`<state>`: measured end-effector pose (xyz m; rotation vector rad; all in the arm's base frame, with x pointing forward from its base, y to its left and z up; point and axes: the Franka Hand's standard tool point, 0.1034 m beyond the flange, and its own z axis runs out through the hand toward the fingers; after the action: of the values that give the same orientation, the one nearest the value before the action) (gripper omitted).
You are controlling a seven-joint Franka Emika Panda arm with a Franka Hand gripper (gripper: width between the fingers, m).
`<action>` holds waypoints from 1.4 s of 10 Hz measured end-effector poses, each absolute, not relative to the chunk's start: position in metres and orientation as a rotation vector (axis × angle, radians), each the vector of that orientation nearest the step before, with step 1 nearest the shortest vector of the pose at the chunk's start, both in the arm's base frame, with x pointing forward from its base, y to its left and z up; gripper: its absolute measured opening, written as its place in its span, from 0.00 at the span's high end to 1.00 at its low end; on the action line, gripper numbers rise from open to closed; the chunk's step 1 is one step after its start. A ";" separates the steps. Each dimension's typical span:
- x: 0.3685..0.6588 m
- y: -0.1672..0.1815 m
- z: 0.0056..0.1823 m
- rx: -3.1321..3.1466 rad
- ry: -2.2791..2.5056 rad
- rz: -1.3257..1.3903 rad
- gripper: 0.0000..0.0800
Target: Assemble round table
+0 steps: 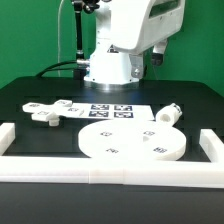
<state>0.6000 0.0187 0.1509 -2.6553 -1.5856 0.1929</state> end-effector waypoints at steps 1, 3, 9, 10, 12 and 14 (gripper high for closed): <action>0.600 0.019 0.151 -2.654 -1.587 0.193 0.19; 0.600 0.019 0.151 -2.654 -1.587 0.193 0.19; 0.570 -0.005 0.102 -2.519 -1.791 0.099 0.19; 0.558 -0.006 0.080 -2.505 -1.802 0.096 0.19; 0.551 -0.006 0.057 -2.496 -1.788 0.110 0.19; 0.546 -0.004 0.038 -2.496 -1.776 0.110 0.19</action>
Offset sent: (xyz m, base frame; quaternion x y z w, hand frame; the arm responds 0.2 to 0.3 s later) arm 0.0000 0.0000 0.0000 0.0000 0.0000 0.0000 1.0000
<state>0.5461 -0.0038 0.0380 -2.4963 -1.7756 0.1102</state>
